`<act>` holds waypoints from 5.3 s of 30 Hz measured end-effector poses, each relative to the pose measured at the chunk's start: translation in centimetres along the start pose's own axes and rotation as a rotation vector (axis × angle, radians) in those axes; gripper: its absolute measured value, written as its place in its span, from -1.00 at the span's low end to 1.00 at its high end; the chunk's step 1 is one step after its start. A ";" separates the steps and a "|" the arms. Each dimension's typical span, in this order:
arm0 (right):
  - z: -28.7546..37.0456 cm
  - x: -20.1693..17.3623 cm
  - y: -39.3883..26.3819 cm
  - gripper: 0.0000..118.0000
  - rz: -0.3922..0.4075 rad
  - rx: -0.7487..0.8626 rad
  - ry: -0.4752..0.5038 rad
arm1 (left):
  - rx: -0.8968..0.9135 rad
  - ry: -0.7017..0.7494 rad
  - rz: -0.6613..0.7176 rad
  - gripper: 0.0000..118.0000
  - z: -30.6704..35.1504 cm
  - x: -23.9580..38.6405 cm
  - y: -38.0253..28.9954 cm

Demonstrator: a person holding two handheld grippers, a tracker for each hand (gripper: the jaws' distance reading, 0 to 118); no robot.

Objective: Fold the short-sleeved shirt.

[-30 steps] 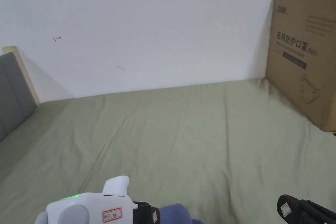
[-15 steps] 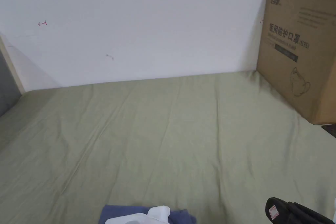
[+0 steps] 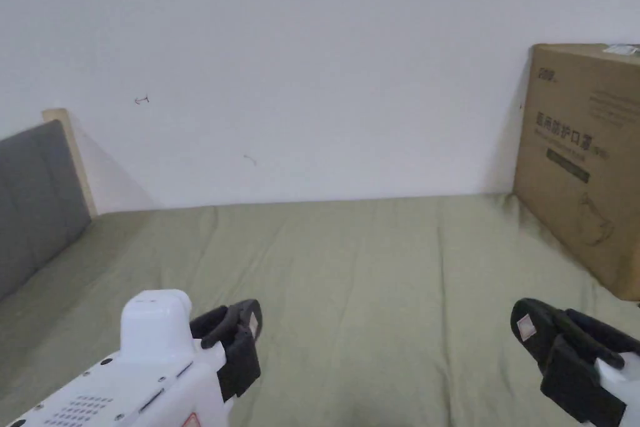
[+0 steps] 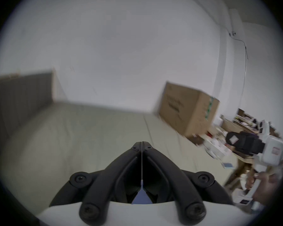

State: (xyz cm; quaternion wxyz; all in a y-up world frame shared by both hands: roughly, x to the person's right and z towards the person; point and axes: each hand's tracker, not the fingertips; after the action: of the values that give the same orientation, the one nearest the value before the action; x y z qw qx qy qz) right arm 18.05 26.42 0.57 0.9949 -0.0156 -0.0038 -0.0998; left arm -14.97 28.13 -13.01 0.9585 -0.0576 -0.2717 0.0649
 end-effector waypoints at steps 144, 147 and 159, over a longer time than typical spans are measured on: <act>-2.0 -2.7 -3.3 -0.97 0.124 0.002 -0.318 | 0.030 0.242 -0.099 -0.61 1.0 3.4 -3.9; -2.1 -3.2 -2.9 -0.08 0.170 -0.005 -0.374 | 0.015 0.219 -0.066 0.53 0.7 3.4 -3.4; -1.3 -3.8 -2.6 0.99 0.203 0.037 -0.349 | 0.118 0.336 -0.090 0.64 1.3 4.7 -2.0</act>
State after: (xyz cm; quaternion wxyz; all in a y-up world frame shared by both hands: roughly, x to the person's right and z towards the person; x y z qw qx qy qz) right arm 13.80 24.57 -0.66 0.9842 -0.0145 -0.1763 0.0054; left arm -11.52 26.95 -9.25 0.9940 0.0008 -0.1060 0.0274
